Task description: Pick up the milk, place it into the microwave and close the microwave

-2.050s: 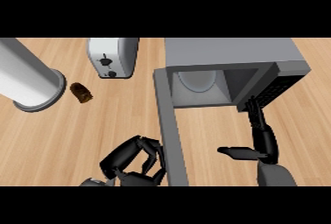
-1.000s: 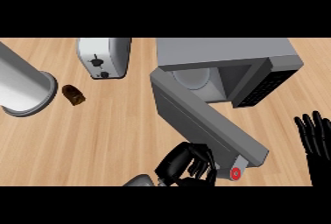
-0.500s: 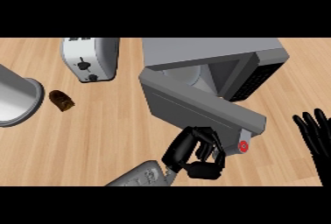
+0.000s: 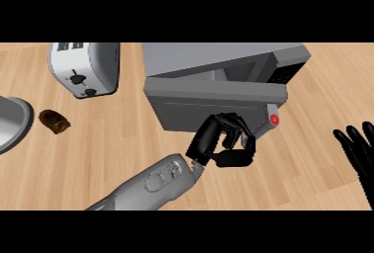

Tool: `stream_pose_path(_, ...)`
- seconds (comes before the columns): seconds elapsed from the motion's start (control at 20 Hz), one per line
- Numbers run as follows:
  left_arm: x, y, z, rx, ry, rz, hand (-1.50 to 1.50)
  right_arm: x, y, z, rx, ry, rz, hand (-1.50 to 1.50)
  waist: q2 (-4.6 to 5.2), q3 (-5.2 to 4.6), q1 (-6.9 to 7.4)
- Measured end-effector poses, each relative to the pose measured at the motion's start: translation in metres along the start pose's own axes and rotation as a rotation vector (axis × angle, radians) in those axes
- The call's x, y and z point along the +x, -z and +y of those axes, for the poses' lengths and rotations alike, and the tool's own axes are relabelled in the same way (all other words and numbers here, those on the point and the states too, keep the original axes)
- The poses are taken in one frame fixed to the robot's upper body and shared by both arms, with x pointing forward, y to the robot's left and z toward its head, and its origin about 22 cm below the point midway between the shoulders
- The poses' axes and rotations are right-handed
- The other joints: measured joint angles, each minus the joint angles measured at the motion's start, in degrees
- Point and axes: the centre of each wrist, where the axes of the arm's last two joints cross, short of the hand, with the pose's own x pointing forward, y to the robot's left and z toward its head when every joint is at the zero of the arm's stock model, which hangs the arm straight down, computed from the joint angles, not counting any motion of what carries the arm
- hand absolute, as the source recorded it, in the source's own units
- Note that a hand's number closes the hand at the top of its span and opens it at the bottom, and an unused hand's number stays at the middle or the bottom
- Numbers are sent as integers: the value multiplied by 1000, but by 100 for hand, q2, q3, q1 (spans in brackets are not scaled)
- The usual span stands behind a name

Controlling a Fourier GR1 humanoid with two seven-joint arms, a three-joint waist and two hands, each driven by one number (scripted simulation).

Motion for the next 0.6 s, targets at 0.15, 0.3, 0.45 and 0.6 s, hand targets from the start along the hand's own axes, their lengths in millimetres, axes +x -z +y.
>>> stream_pose_path(0.15,6,11,6,54,-42,-4,150,4,3,1,11,21,-8,-150,53,-10,-96)
stream_pose_path(0.3,12,21,14,108,-89,-21,150,7,5,2,28,35,-9,-150,97,-15,-182)
stream_pose_path(0.45,18,31,21,146,-122,-37,150,12,8,2,38,47,-16,-150,130,-15,-258)
stream_pose_path(0.6,18,36,25,174,-142,-51,150,17,11,0,51,46,-20,-150,152,-12,-329)
